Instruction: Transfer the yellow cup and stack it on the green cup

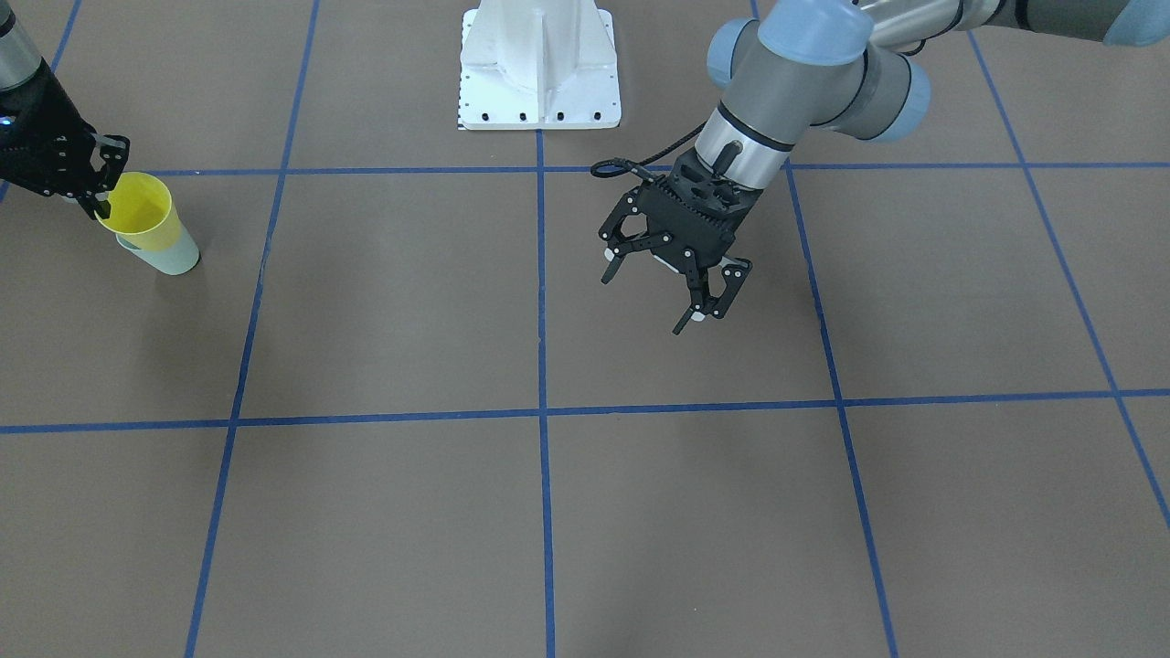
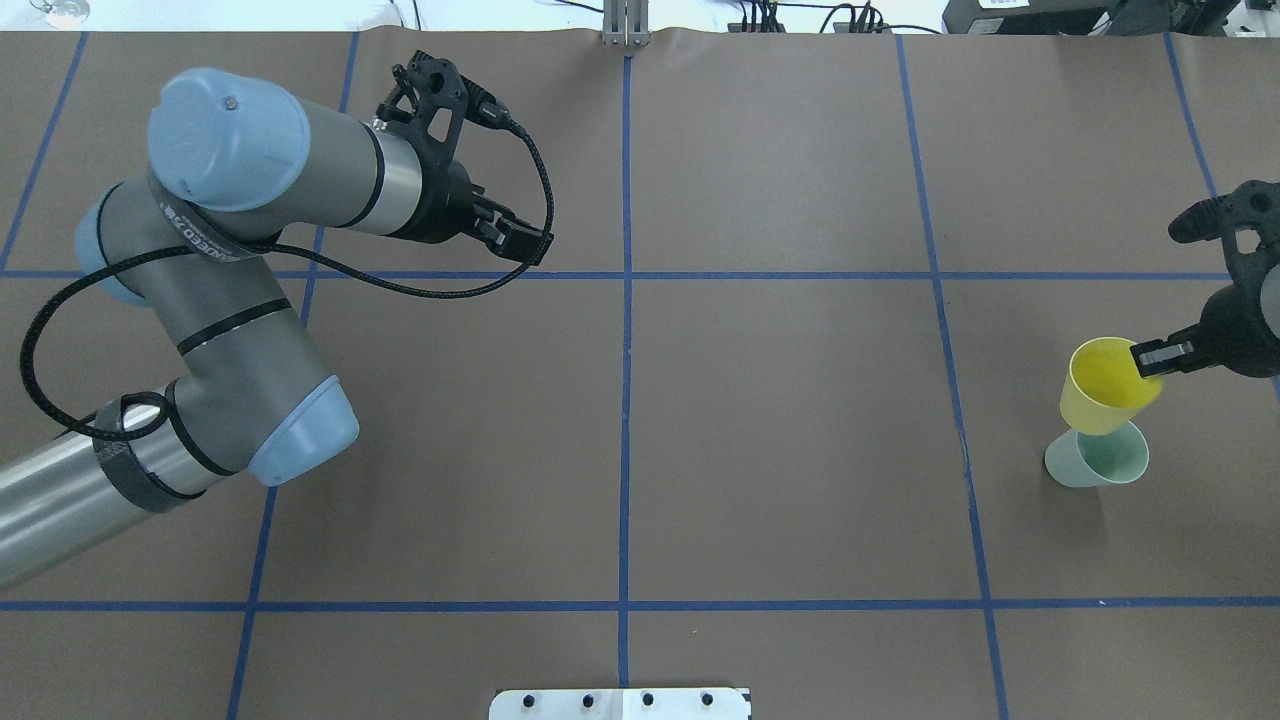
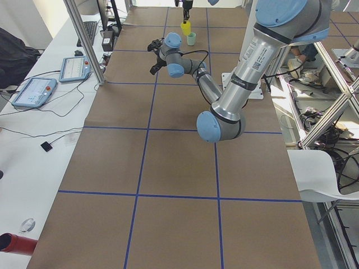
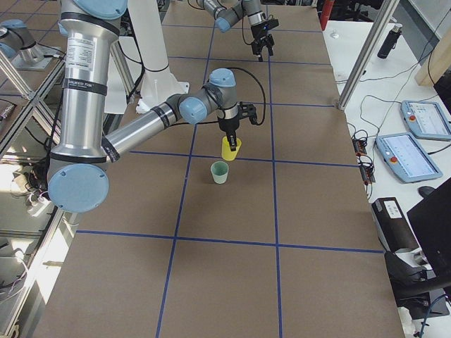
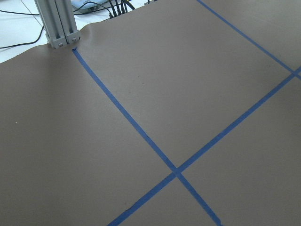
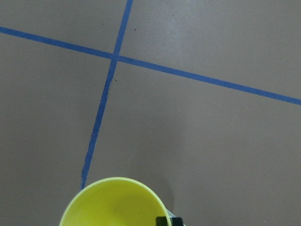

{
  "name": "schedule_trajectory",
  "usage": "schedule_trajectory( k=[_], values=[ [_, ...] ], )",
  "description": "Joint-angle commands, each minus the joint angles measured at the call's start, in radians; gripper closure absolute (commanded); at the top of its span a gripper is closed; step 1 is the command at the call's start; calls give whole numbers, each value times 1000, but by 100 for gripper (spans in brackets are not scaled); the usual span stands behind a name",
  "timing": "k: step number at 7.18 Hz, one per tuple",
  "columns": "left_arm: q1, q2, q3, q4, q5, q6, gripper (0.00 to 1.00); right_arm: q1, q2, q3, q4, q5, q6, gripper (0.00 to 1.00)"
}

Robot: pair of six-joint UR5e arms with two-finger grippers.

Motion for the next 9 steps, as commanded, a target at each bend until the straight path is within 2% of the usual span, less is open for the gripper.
schedule_trajectory(
  k=[1, 9],
  values=[
    [2, 0, 0, 0, 0, -5, 0, 0, -12, -20, -2, 11, 0, 100],
    [9, 0, 15, -11, 0, -14, 0, 21, -35, -43, -4, 71, -8, 100]
  ],
)
